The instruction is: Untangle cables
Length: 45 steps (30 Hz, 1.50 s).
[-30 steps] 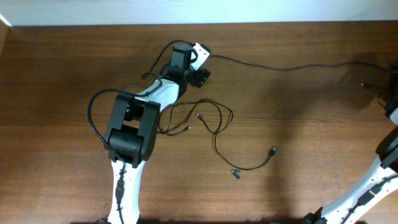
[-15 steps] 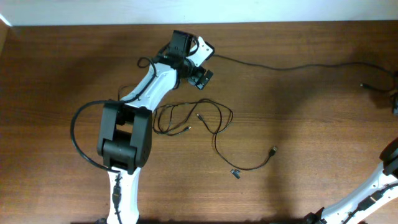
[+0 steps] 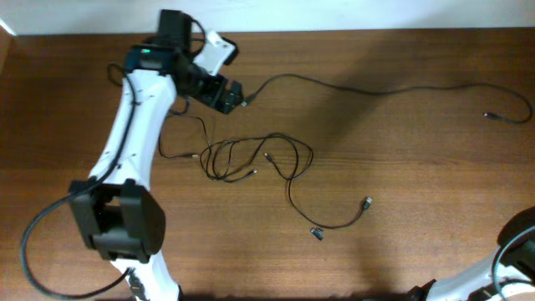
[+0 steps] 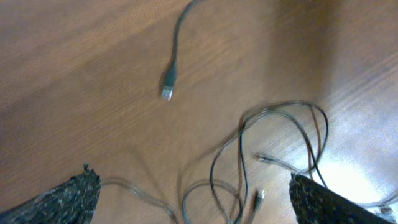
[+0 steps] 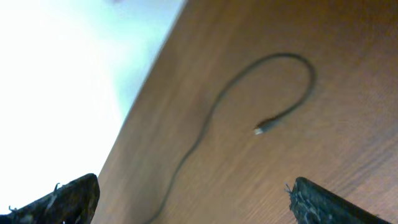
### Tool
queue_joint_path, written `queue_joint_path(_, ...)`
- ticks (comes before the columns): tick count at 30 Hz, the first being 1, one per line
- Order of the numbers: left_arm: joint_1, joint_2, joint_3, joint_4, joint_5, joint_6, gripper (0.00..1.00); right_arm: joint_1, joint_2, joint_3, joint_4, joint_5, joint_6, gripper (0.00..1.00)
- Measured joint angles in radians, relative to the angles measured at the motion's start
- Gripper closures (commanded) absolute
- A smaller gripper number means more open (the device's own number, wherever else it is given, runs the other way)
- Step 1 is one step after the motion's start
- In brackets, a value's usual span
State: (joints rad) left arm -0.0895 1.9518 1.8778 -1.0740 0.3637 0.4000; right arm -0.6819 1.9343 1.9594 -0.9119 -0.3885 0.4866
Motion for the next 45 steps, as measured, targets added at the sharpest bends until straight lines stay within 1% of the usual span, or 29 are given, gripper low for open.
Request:
queue_joint_path(3,0.076,-0.028,0.001,-0.112,0.0,0.0,0.01,0.103,-0.064,0.004,-0.172,-0.008,-0.103,0.01)
queue_joint_path(7,0.163,-0.03,0.002,-0.266,0.0,0.009,0.01,0.267,-0.075,0.006,-0.373,-0.014,-0.241,0.01)
queue_joint_path(9,0.196,-0.031,0.002,-0.284,0.0,0.02,0.01,0.351,-0.075,0.008,-0.451,-0.014,-0.316,0.01)
queue_joint_path(12,0.217,-0.04,0.001,-0.286,0.015,0.043,0.01,0.48,-0.075,0.008,-0.507,0.008,-0.384,0.02)
queue_joint_path(13,0.218,-0.067,-0.019,-0.271,0.027,0.059,0.01,0.515,-0.075,0.008,-0.518,0.013,-0.399,0.01)
queue_joint_path(15,0.215,-0.166,-0.119,-0.199,0.039,0.076,0.01,0.61,-0.075,0.008,-0.542,0.037,-0.428,0.01)
queue_joint_path(17,0.215,-0.313,-0.3,-0.054,0.05,0.071,0.01,0.678,-0.075,0.008,-0.55,0.071,-0.439,0.01)
queue_joint_path(19,0.215,-0.474,-0.522,0.053,0.055,0.058,0.01,0.765,-0.075,0.007,-0.553,0.116,-0.442,0.01)
queue_joint_path(23,0.214,-0.66,-0.796,0.159,0.055,0.051,0.01,0.883,-0.075,-0.022,-0.55,0.164,-0.445,0.01)
queue_joint_path(25,0.214,-0.684,-0.83,0.167,0.055,0.051,0.01,0.924,-0.075,-0.064,-0.549,0.195,-0.446,0.01)
queue_joint_path(28,0.214,-0.686,-0.834,0.175,0.055,0.051,0.01,0.976,-0.077,-0.183,-0.529,0.234,-0.471,0.01)
queue_joint_path(31,0.214,-0.686,-0.835,0.177,0.055,0.051,0.01,1.019,-0.081,-0.312,-0.446,0.247,-0.484,0.01)
queue_joint_path(32,0.214,-0.686,-0.835,0.177,0.055,0.051,0.01,1.043,-0.082,-0.39,-0.401,0.249,-0.488,0.01)
queue_joint_path(35,0.214,-0.686,-0.835,0.177,0.055,0.051,0.01,1.087,-0.08,-0.533,-0.329,0.251,-0.491,0.01)
queue_joint_path(37,0.214,-0.686,-0.835,0.178,0.055,0.051,0.01,1.116,-0.08,-0.607,-0.315,0.253,-0.491,0.01)
queue_joint_path(40,0.214,-0.686,-0.835,0.177,0.055,0.051,0.01,1.145,-0.08,-0.633,-0.313,0.253,-0.48,0.0)
queue_joint_path(41,0.214,-0.686,-0.835,0.177,0.055,0.051,0.01,1.148,-0.08,-0.634,-0.313,0.253,-0.457,0.05)
queue_joint_path(42,0.214,-0.686,-0.835,0.177,0.055,0.051,0.0,1.148,-0.08,-0.634,-0.313,0.253,-0.421,0.08)
queue_joint_path(45,0.214,-0.686,-0.835,0.177,0.055,0.051,0.01,1.148,-0.08,-0.652,-0.309,0.254,-0.128,0.07)
